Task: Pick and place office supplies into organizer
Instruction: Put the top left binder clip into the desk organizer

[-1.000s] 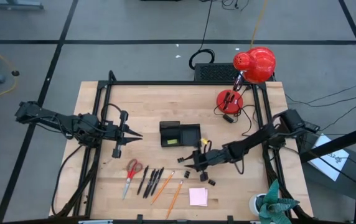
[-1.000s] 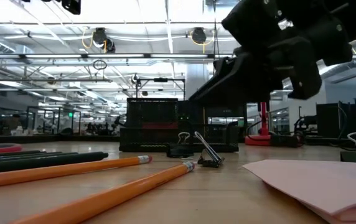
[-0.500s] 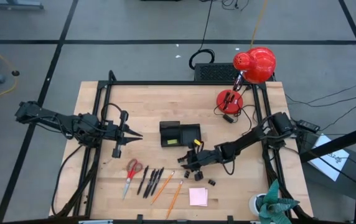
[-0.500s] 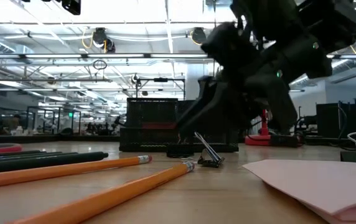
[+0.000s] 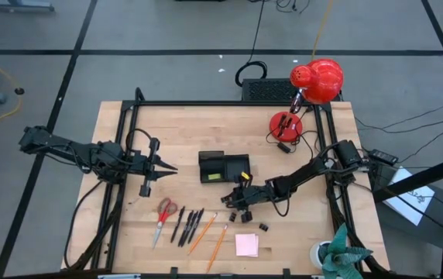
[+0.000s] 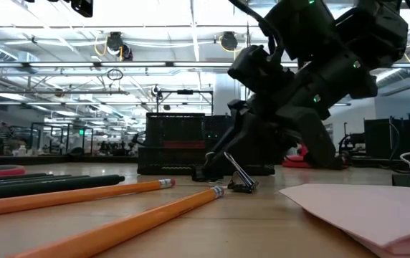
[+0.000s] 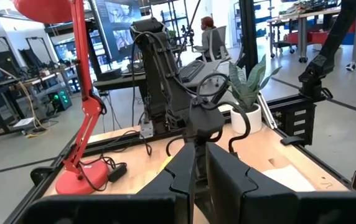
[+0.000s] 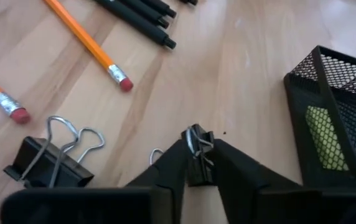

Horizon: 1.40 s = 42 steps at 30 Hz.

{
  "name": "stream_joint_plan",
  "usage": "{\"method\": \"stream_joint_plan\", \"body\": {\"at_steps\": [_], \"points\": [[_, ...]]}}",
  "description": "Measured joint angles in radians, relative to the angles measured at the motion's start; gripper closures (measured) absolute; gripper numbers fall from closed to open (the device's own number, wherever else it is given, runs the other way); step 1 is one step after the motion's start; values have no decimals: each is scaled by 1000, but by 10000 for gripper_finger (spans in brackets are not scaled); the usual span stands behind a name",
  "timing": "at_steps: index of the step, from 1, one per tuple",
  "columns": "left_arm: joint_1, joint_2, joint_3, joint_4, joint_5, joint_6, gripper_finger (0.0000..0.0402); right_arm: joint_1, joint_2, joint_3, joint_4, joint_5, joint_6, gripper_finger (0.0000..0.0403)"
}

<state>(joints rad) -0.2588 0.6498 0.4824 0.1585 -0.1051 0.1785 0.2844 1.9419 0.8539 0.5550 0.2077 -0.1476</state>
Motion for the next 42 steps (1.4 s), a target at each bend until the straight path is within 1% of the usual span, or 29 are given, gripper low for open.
{"method": "stream_joint_plan", "body": {"at_steps": [2, 4, 9, 19, 20, 25, 28, 33, 36, 42], "points": [[0, 0, 0, 0, 0, -1, 355, 0, 0, 0, 11, 1, -5, 377], [0, 0, 0, 0, 0, -1, 355, 0, -1, 0, 30, 2, -11, 395], [0, 0, 0, 0, 0, -3, 355, 3, -16, 0, 57, 1, -18, 398], [0, 0, 0, -6, 1, -4, 355, 26, -174, 6, 29, 6, -56, 401], [0, 0, 0, -6, 1, -3, 355, 25, -189, 6, 23, 17, -57, 401], [0, 0, 0, -6, 1, -3, 355, 22, -247, 6, -1, 142, -88, 402], [0, 0, 0, -6, 1, -3, 355, 14, -272, 6, -20, 159, -93, 402], [0, 0, 0, -6, 1, -3, 355, -15, -265, 7, -12, 148, -77, 402], [0, 0, 0, -6, 1, -3, 355, -45, -243, 7, -6, 82, -77, 402], [0, 0, 0, 1, 1, -3, 355, -94, -175, 7, 70, 75, -75, 402]]}}
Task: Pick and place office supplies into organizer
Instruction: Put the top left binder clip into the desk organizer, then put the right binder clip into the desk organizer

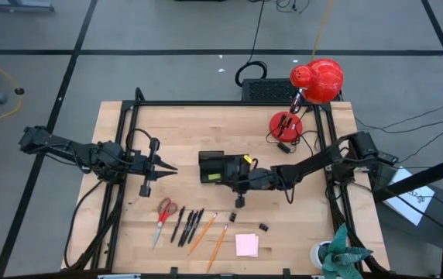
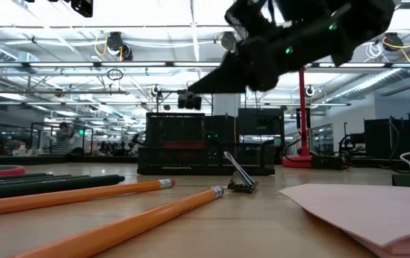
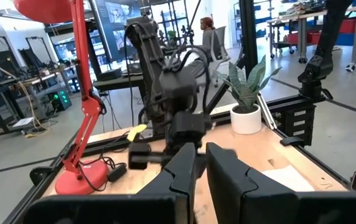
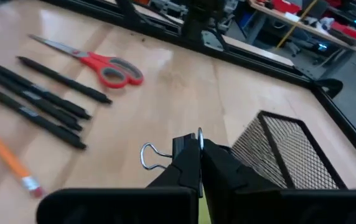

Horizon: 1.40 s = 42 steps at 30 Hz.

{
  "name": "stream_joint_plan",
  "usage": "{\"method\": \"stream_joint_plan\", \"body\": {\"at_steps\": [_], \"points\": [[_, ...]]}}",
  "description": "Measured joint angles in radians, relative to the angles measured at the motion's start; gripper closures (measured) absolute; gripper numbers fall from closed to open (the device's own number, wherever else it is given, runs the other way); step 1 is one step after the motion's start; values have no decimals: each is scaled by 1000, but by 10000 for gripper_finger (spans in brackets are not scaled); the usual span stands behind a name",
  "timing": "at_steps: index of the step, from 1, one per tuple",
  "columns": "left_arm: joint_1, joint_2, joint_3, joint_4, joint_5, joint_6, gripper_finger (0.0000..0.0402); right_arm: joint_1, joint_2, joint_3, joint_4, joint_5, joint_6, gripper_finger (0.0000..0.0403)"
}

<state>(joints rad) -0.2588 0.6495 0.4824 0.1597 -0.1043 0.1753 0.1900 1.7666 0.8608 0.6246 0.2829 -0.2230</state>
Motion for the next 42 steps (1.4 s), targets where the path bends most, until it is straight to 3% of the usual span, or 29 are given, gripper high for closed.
{"method": "stream_joint_plan", "body": {"at_steps": [12, 28, 42], "points": [[0, 0, 0, 0, 0, 6, 355, -72, 105, 52, 51, -27, 27, 403], [-2, 0, 0, 0, 8, 3, 355, -113, 211, 162, -83, -15, 88, 401], [-2, 0, 0, 0, 9, 3, 355, -104, 210, 162, -84, 29, 105, 333]]}}
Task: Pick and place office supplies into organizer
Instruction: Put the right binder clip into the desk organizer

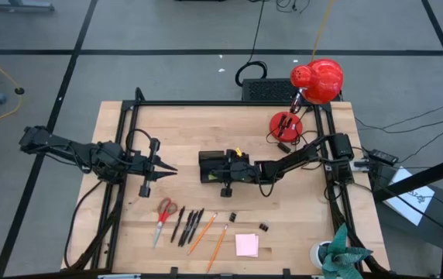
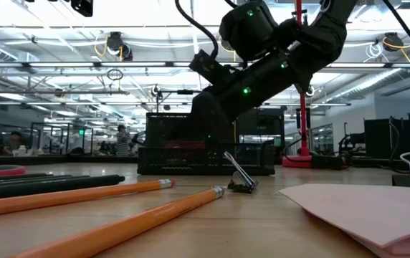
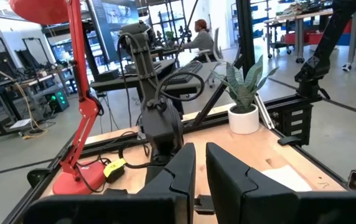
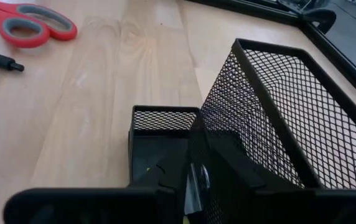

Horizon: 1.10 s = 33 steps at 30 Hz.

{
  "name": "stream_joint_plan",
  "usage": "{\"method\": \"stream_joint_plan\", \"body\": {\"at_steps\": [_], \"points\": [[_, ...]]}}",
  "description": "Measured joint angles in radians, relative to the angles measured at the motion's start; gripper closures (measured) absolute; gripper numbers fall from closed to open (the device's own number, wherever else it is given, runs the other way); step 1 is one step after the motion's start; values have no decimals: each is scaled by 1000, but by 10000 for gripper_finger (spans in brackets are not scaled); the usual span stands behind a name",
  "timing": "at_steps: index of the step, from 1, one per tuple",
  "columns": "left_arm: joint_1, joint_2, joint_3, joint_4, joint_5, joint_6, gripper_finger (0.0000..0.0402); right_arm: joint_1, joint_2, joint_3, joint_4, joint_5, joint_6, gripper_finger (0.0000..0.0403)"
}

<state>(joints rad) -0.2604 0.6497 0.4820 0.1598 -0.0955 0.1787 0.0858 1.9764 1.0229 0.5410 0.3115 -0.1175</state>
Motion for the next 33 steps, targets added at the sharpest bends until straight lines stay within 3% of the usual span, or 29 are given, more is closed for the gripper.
{"method": "stream_joint_plan", "body": {"at_steps": [3, 16, 20, 24, 33], "points": [[0, 0, 0, -1, 0, 0, 355, 15, -44, -2, -31, 2, -39, 322], [0, 0, 0, -7, 0, 0, 355, 156, -495, 0, -404, 1, -78, 296], [0, 0, 0, -7, 0, 0, 355, 186, -531, -14, -473, -15, -62, 299], [0, 0, 0, -7, 0, 0, 355, 209, -536, -72, -432, -103, -7, 298], [0, 0, 0, -9, 0, 0, 355, 282, -536, -156, -559, -225, 367, 279]]}}
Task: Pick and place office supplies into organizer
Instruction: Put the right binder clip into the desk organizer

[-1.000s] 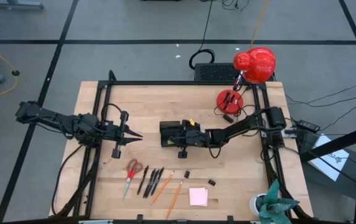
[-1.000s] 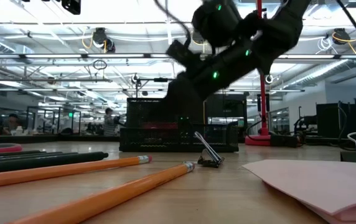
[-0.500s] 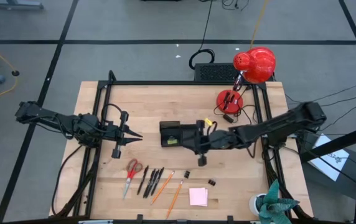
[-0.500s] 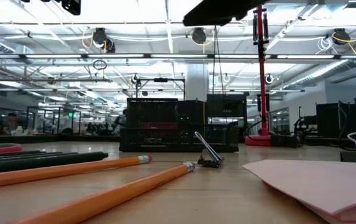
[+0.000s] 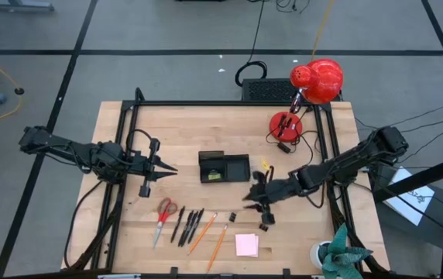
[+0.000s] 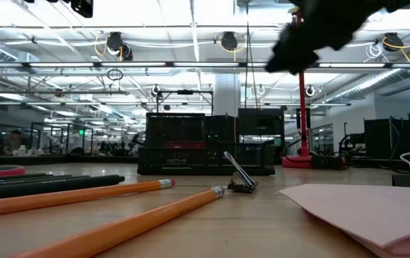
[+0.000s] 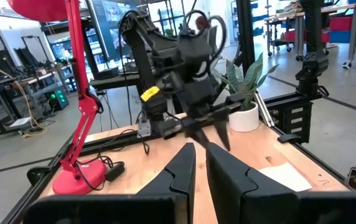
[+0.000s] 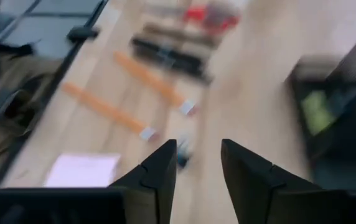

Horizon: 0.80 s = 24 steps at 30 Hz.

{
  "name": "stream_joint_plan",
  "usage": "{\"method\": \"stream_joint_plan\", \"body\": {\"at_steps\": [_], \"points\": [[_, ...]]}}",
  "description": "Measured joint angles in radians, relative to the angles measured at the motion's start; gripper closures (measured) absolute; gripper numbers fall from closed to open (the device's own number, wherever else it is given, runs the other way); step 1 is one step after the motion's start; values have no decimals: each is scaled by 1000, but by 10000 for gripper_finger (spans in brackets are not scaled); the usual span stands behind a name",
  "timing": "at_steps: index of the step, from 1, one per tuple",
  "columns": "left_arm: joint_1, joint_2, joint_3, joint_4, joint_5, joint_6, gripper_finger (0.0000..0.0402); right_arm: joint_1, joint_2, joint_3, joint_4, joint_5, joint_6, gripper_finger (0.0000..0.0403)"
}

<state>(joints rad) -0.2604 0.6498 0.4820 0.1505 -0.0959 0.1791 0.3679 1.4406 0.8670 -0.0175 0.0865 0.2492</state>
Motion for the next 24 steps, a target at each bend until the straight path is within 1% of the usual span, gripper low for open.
{"method": "stream_joint_plan", "body": {"at_steps": [6, 12, 15, 20, 24], "points": [[0, 0, 0, 0, 0, -4, 355, 43, 0, -2, -186, -59, 233, 277], [0, 0, 0, 1, 0, -4, 355, 66, 0, -2, -272, -184, 432, 272], [0, 0, 0, 2, 0, -4, 355, 67, 0, -2, -289, -214, 486, 269], [0, 0, 0, 1, 0, -4, 355, 58, 14, -2, -328, -222, 558, 264], [0, 0, 0, 0, 0, -4, 355, 57, 18, -2, -332, -248, 581, 255]]}}
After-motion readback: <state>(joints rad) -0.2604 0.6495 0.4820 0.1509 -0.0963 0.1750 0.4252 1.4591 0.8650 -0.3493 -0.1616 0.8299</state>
